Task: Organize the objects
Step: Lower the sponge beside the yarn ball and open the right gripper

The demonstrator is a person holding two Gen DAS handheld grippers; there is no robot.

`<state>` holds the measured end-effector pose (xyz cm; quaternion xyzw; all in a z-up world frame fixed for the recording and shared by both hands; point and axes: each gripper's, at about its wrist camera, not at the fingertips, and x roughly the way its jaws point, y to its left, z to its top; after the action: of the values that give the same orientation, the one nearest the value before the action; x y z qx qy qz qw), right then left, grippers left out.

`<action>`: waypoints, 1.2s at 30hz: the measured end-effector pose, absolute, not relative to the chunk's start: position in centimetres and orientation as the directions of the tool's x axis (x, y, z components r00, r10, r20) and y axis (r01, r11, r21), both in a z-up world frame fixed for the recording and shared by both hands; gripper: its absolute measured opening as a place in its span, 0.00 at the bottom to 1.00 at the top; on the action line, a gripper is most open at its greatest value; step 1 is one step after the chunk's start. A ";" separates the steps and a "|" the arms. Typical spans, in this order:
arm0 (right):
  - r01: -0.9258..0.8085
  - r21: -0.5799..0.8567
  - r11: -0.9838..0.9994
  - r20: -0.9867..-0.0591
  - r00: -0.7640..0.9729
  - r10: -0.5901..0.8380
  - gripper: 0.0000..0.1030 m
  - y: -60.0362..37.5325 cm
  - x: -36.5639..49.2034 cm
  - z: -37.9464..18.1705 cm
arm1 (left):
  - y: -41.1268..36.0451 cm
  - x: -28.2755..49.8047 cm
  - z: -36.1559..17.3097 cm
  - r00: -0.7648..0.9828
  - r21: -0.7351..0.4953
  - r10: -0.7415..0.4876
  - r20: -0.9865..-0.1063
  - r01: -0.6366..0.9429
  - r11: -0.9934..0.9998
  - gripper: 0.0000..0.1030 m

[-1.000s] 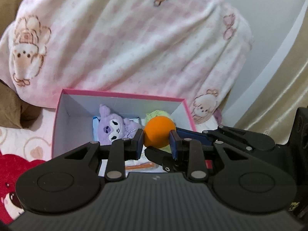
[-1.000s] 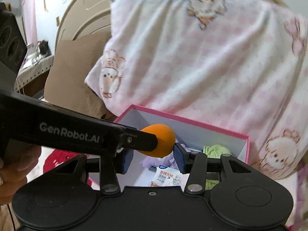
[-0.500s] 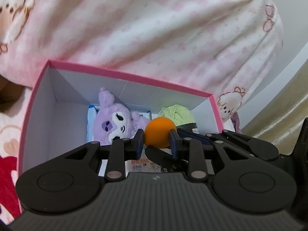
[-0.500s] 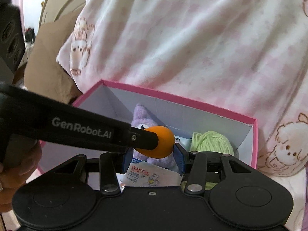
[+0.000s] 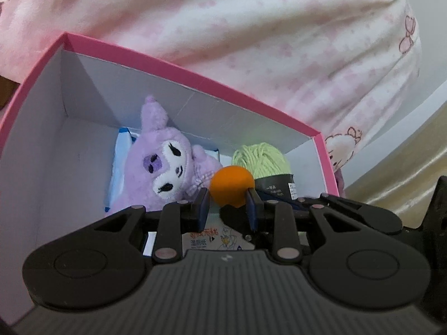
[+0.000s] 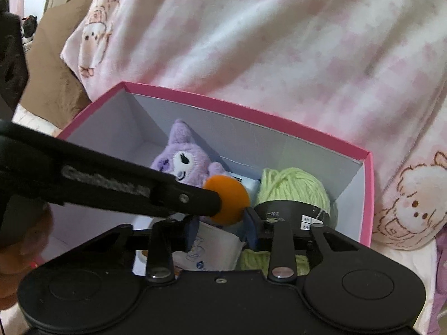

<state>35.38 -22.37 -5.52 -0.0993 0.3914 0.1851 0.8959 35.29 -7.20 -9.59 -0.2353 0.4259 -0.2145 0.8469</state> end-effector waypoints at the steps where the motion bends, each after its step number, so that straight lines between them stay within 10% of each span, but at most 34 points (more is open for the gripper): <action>1: -0.401 -0.029 0.915 -0.738 0.626 0.251 0.31 -22.5 35.5 -5.6 | -7.1 35.3 -9.5 0.551 -0.579 -0.561 -0.618 0.163 0.799 0.26; 36: -0.321 0.107 0.941 -0.683 0.664 0.304 0.38 -25.0 28.8 -1.3 | -6.4 30.0 -4.5 0.555 -0.371 -0.358 -0.751 0.094 0.924 0.39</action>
<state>28.76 -25.02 -1.31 -0.0112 0.3726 0.1714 0.9120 29.96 -6.39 -4.49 -0.1457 0.4535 -0.1298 0.8696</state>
